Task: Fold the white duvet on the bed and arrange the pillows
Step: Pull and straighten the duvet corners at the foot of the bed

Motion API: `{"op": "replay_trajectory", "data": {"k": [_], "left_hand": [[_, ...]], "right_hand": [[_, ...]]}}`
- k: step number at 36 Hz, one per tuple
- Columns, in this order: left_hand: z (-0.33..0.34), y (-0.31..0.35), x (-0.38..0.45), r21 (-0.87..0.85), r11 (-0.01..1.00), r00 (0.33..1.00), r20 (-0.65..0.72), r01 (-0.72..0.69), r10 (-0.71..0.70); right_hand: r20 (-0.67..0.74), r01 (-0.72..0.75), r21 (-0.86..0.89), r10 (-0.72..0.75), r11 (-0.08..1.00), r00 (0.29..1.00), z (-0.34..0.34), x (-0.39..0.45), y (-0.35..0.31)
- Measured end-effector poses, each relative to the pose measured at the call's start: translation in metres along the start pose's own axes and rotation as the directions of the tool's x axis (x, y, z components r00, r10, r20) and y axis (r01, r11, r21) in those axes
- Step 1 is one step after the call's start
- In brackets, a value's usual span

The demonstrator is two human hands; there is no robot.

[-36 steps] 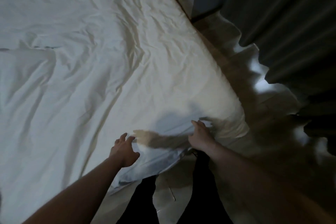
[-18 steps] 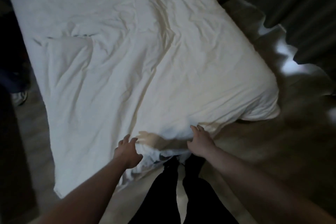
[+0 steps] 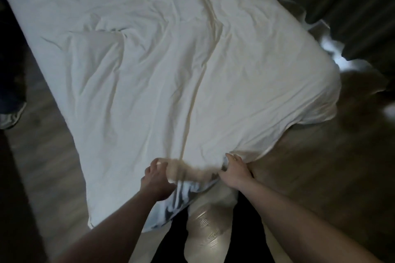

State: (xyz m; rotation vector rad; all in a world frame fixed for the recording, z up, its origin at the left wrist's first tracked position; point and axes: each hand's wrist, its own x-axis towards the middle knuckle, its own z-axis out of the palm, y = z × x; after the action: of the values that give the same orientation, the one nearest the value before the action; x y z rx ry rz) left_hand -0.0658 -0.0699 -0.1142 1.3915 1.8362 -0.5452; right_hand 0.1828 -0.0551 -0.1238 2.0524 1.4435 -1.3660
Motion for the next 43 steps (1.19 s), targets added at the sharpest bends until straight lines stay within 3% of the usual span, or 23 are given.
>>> {"op": "replay_trajectory", "data": {"k": [8,11,14,18,22,32,36,39,41,43], "left_hand": [[0.012,-0.093,0.020,-0.013,0.997,0.997,-0.027,0.070,-0.071],[0.023,-0.108,0.029,0.002,0.998,0.997,0.030,0.070,-0.070],[0.038,-0.108,0.042,-0.099,0.995,1.000,-0.005,0.028,-0.028],[0.052,-0.099,0.051,-0.078,0.996,0.992,-0.120,-0.043,0.034],[0.060,-0.099,0.055,0.031,0.996,0.983,-0.164,-0.081,0.085],[0.066,-0.077,0.015,0.117,0.986,0.973,-0.186,-0.120,0.140],[0.067,-0.064,0.011,0.106,0.990,0.987,-0.120,-0.097,0.109],[0.053,-0.072,0.023,0.084,0.990,0.993,0.011,-0.117,0.116],[0.038,-0.087,0.029,0.037,0.992,0.989,0.085,-0.121,0.117],[0.025,-0.111,0.033,0.003,0.996,0.994,0.064,-0.085,0.084]], "right_hand": [[0.043,-0.151,0.194,0.146,0.969,0.988,0.102,0.007,-0.038],[0.089,-0.189,0.274,0.171,0.943,0.981,0.125,0.018,-0.050],[0.104,-0.191,0.339,0.165,0.921,0.981,0.146,0.031,-0.059],[0.033,-0.278,0.452,0.295,0.848,0.955,0.172,0.050,-0.059],[-0.050,-0.215,0.514,0.279,0.830,0.959,0.184,0.048,-0.041],[-0.296,-0.037,0.505,0.213,0.862,0.931,0.186,-0.026,0.028],[-0.211,-0.149,0.478,0.278,0.865,0.937,0.183,-0.019,0.033],[-0.122,-0.236,0.427,0.314,0.873,0.942,0.178,-0.008,0.019],[-0.113,-0.226,0.387,0.289,0.894,0.951,0.172,-0.012,0.000],[-0.124,-0.163,0.387,0.227,0.907,0.966,0.171,-0.019,-0.023]]}}
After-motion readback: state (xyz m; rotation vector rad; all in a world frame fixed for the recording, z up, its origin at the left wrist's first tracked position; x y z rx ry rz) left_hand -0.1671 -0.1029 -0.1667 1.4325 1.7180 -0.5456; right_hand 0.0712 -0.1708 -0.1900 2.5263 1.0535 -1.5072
